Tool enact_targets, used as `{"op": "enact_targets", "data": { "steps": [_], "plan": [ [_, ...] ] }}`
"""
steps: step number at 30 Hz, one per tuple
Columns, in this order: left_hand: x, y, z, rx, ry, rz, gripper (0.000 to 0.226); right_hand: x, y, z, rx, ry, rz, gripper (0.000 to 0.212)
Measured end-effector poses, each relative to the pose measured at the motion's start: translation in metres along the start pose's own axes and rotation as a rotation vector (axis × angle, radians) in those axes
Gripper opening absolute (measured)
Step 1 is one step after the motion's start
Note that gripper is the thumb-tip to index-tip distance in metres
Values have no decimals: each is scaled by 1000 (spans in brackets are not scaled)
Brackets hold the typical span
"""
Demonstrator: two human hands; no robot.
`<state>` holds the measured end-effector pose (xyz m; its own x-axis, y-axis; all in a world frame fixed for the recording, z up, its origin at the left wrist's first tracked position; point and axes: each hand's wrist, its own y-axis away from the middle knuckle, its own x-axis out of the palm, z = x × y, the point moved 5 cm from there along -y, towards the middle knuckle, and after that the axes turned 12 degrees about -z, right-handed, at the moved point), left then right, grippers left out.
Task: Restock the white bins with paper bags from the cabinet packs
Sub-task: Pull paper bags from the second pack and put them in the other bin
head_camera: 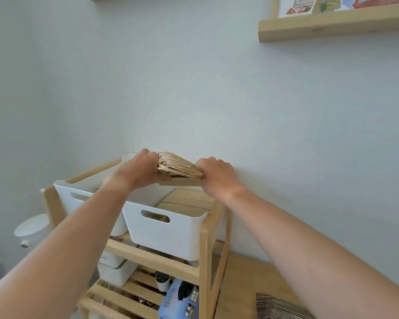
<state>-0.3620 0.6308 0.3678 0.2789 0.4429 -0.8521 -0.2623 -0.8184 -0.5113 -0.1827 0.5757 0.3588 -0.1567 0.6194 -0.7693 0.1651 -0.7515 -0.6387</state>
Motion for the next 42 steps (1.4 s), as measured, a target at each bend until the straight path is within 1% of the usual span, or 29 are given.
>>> {"op": "enact_targets", "data": {
  "steps": [2,4,5,7,9,10,12,14,17,21,23,25,27,30,32,33,35,38,40,42],
  "plan": [
    [19,6,7,24,-28,89,42,32,6,4,9,4,43,23],
    [39,11,11,58,-87,180,20,60,11,4,3,48,130,27],
    [48,12,11,99,-128,224,12,73,12,3,1,74,206,29],
    [66,13,11,143,-188,310,15,94,11,0,-15,129,406,28],
    [80,12,10,189,-215,375,25,112,9,0,-45,174,590,26],
    [87,10,11,206,-227,393,31,120,8,1,-49,190,658,29],
    [100,4,15,193,-241,415,48,138,5,3,-49,217,754,44],
    [107,2,19,149,-240,436,60,153,5,3,-60,258,813,69],
    [118,-4,25,95,-229,454,63,172,-1,-3,-73,320,866,98],
    [129,-6,32,56,-198,479,60,181,-8,-3,-91,361,921,117],
    [130,-8,34,33,-149,475,54,181,-8,-2,-64,356,936,120],
    [128,-10,33,28,-86,444,46,178,-9,-1,-46,369,924,118],
    [120,-12,29,41,-59,354,44,173,-8,0,-54,400,918,115],
    [103,-17,21,45,-62,163,48,158,-13,-1,-79,397,949,108],
    [95,-18,17,26,-80,100,48,145,-18,-6,-71,380,944,105],
    [94,-18,14,9,-90,92,45,137,-20,-10,-56,359,914,106],
    [93,-16,6,-45,-93,92,46,121,-23,-24,32,261,779,105],
    [95,-14,-21,-79,-45,103,54,94,-20,-58,201,126,539,88],
    [98,-12,-50,-63,44,118,52,78,-7,-86,269,132,469,81],
    [100,-10,-86,-10,140,121,49,65,13,-113,301,163,429,74]
  ]
}}
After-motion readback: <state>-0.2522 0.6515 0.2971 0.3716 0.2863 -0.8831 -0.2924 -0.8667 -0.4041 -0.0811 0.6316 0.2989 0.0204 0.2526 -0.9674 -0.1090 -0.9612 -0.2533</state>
